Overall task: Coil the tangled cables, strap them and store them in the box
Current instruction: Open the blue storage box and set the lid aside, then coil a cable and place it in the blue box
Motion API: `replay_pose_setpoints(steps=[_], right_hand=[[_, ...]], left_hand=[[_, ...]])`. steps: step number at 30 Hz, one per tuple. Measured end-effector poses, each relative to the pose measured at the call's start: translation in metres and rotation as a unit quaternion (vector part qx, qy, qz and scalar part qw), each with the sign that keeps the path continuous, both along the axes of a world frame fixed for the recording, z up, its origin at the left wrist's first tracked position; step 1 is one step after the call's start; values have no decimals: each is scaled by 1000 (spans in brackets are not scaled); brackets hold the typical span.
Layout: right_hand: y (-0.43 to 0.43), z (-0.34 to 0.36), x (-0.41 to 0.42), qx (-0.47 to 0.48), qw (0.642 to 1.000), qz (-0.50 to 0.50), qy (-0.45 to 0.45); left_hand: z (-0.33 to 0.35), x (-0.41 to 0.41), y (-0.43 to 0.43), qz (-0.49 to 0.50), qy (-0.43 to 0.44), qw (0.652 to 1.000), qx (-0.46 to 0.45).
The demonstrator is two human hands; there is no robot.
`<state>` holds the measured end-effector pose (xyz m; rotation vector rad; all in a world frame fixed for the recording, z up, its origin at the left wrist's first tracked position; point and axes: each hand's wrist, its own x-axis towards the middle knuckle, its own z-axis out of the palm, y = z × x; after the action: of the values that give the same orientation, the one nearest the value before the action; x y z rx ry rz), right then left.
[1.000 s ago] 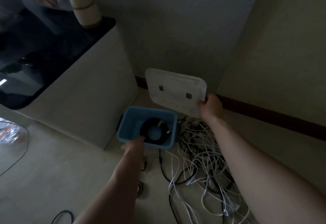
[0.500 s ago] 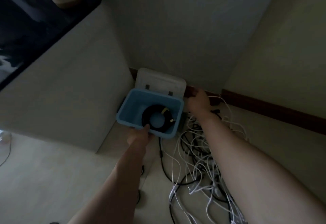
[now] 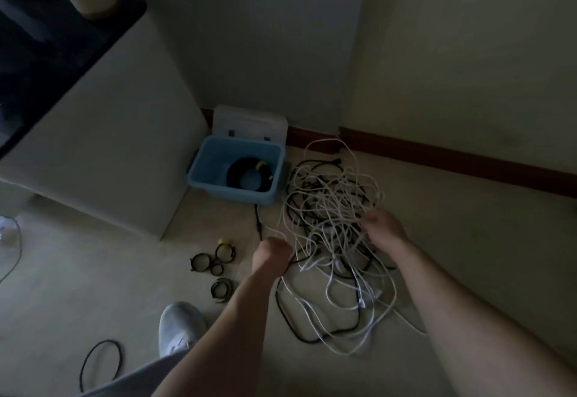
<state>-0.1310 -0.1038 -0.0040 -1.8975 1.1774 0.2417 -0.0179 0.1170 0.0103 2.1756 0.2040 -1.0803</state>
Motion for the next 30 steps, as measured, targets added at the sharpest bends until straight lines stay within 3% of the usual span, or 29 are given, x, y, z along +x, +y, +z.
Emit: replay_pose_setpoints(steps=[4, 8, 16, 19, 22, 30], right_hand=[[13, -17, -41, 12, 999, -25, 18], [38, -37, -62, 71, 997, 13, 15], [64, -54, -15, 91, 994, 46, -38], [68, -57, 4, 62, 994, 92, -16], [67, -59, 13, 23, 997, 77, -5], [58, -12, 20, 55, 988, -36, -142]], left_hand=[[0, -34, -3, -121, -78, 989, 21], [-11, -51, -14, -214, -122, 968, 47], [-47, -50, -40, -323, -166, 927, 94], [-56, -43, -43, -335, -171, 920, 108], [-62, -36, -40, -329, -156, 927, 85], [-30, -13, -38, -243, -139, 959, 47]])
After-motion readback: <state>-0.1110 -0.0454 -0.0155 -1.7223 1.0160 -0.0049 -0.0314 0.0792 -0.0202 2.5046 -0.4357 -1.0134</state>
